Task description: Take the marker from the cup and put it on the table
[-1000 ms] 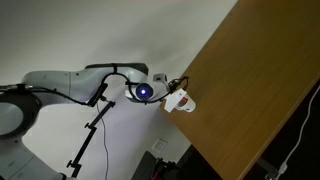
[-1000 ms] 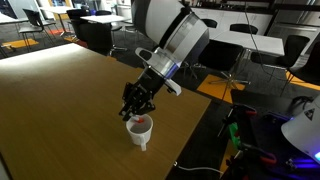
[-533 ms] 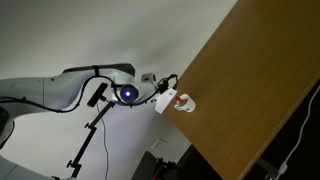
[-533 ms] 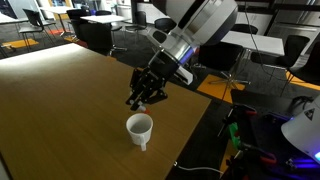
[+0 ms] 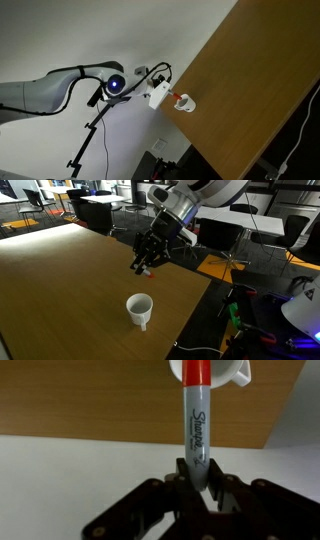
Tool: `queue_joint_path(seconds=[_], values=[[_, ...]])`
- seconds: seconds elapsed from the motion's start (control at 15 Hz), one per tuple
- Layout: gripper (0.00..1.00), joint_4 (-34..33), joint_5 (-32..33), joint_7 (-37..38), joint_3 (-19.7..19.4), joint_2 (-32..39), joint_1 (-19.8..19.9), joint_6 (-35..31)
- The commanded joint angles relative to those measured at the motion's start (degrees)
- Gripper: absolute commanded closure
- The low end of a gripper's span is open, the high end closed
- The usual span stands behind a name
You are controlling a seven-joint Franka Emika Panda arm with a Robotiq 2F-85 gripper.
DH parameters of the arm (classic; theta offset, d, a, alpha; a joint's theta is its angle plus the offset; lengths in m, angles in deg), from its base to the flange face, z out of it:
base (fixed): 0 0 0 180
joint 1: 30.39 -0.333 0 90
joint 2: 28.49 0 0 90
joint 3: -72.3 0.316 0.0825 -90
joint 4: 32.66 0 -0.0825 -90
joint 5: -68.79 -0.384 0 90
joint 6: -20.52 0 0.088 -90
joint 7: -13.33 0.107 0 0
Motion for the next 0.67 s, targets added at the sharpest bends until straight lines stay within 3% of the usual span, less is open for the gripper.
queue_joint_path(seconds=[0.0, 0.2, 0.27, 0.4, 0.6], values=[[0.94, -2.7, 15.9, 16.2, -2.5, 2.9, -0.5, -4.0], [0.94, -5.8, 31.5, 30.5, -5.5, 5.2, -0.2, -2.6], [0.77, -3.0, 26.2, 24.7, -4.2, 3.2, 0.1, -2.3], [0.77, -4.7, 30.3, 28.8, -5.3, 4.6, 0.1, -2.3], [0.77, -5.3, 30.4, 28.8, -5.4, 5.2, 0.0, -2.3]])
